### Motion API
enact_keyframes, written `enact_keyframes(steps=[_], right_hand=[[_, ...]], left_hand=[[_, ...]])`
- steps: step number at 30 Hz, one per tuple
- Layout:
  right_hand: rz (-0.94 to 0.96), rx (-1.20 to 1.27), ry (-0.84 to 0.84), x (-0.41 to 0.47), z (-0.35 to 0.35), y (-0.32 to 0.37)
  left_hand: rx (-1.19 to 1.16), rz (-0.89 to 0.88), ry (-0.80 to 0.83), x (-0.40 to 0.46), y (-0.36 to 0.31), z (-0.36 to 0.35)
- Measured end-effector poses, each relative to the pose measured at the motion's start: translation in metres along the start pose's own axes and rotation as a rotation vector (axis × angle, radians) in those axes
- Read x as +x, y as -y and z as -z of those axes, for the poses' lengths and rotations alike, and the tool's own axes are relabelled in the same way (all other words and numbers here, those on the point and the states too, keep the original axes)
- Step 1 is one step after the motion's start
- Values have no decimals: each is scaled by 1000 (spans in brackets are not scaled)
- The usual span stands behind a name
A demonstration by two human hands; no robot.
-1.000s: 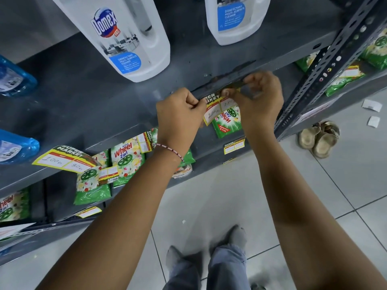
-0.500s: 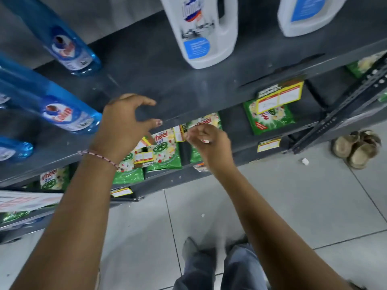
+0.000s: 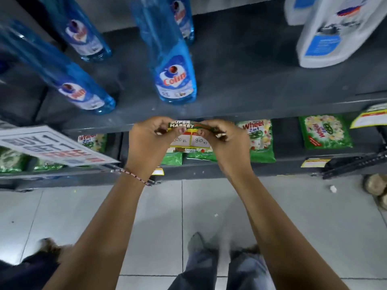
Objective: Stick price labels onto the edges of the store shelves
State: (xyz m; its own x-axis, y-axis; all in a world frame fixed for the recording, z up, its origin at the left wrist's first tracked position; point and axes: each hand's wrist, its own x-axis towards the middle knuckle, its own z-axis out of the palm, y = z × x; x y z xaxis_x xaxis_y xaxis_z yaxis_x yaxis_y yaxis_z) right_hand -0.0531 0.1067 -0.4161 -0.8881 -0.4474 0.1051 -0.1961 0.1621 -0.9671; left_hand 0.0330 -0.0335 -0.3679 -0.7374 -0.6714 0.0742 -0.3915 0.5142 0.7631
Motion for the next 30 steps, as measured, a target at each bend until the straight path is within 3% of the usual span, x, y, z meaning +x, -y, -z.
enact_keyframes(steps=[7,12,17,22,27,30], right_hand=[[98,-224,39,2,-74,19],[106,-247,8,2,-104,20],[97,-192,-90,3,-120,20],[92,-266,-182,2,-122,20],[95,-365,-402,1,-109,12],[107,-288,-447,-6,-103,12]], left_hand=[[-7,151,-82,8,65,45],[52,136,-129,15,90,57],[111,64,-196,20,93,60],[140,99,-249,23,91,56],[184,149,-337,18,92,61],[202,67,-336,13,89,60]])
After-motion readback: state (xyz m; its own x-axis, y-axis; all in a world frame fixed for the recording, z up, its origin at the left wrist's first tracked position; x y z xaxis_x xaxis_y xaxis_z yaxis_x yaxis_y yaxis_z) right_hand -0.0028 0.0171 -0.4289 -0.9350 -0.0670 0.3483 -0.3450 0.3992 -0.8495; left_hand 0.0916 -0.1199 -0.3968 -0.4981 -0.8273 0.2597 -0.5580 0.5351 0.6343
